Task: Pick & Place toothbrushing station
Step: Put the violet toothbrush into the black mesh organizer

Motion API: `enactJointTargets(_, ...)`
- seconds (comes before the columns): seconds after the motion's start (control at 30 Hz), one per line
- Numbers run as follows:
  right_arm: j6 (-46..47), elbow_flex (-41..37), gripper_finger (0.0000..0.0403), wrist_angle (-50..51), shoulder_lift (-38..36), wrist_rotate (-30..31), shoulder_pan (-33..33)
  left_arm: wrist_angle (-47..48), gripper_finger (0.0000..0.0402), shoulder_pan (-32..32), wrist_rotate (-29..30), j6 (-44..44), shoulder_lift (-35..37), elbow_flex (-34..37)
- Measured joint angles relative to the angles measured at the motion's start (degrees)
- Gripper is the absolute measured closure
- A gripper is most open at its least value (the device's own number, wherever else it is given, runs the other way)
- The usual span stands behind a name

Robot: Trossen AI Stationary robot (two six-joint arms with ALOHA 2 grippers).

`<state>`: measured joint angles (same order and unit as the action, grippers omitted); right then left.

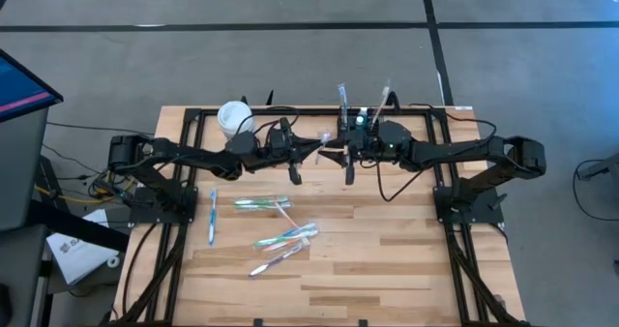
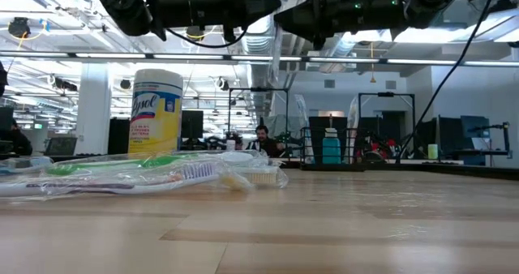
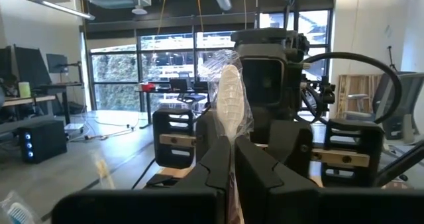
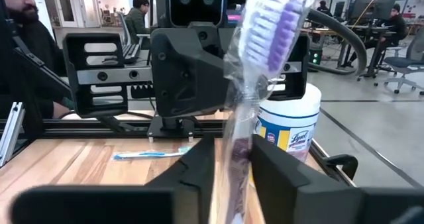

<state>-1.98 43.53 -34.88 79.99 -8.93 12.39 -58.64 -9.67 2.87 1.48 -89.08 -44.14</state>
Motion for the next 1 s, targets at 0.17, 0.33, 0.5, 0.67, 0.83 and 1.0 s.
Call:
enactJointTargets(0.17,0.0,0.0,0.0389,0.0,0.0,0.0,0.1,0.1,0.0394,0.0,-0.1,0.0,0.0,0.0)
enactJointTargets(0.33,0.3,0.0,0.0387,0.0,0.0,0.0,0.1,0.1,0.0385,0.0,-0.1,0.0,0.0,0.0)
enactJointTargets(0.5,0.0,0.0,0.0394,0.1,0.0,0.0,0.1,0.2,0.0374,-0.1,0.1,0.1,0.0,0.0)
enactJointTargets(0.67,0.0,0.0,0.0399,0.3,0.0,0.3,1.0,0.4,0.0366,-0.4,0.2,0.1,0.1,0.0)
enactJointTargets(0.83,0.5,0.0,0.0399,1.4,0.0,0.4,2.1,2.2,0.0355,-0.5,2.2,0.2,0.5,0.1)
enactJointTargets(1.0,0.5,0.0,0.04,1.8,-0.2,0.4,3.0,3.8,0.0336,-1.5,2.9,0.2,2.7,1.8)
